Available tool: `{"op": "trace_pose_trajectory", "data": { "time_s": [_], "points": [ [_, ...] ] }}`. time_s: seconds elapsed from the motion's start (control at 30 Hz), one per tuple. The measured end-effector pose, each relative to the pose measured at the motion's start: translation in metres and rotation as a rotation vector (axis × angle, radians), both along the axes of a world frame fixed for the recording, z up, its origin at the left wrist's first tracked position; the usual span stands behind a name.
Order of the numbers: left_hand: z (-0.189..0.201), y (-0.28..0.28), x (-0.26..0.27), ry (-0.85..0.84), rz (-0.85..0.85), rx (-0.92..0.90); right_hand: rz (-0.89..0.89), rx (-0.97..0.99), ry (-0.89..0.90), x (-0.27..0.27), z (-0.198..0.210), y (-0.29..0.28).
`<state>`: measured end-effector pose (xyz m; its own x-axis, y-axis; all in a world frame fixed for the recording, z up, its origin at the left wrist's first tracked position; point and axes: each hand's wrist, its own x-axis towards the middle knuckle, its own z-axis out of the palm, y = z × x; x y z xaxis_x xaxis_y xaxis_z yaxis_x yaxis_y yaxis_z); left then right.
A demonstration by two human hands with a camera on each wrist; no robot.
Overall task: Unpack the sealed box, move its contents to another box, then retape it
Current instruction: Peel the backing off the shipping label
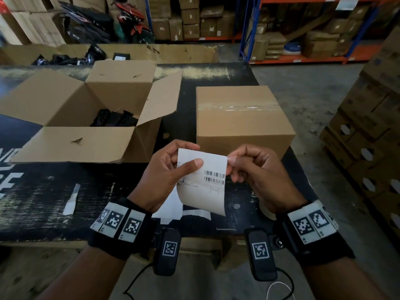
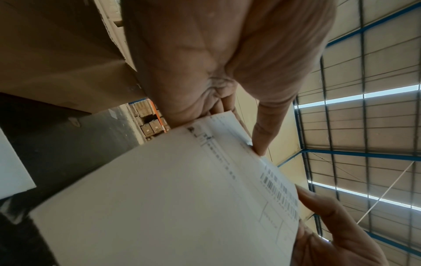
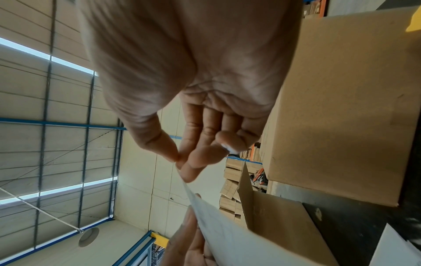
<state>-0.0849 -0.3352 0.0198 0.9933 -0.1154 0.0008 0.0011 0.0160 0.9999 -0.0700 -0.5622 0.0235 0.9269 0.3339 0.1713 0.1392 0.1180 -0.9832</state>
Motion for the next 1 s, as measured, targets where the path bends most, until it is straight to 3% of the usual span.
{"op": "trace_pose_trajectory", "data": {
  "time_s": [1.0],
  "points": [
    [0.001,-0.011,0.008,0.02,-0.06,-0.098,0.006,0.15,0.102,0.002,0.002,0.01]
  ]
}}
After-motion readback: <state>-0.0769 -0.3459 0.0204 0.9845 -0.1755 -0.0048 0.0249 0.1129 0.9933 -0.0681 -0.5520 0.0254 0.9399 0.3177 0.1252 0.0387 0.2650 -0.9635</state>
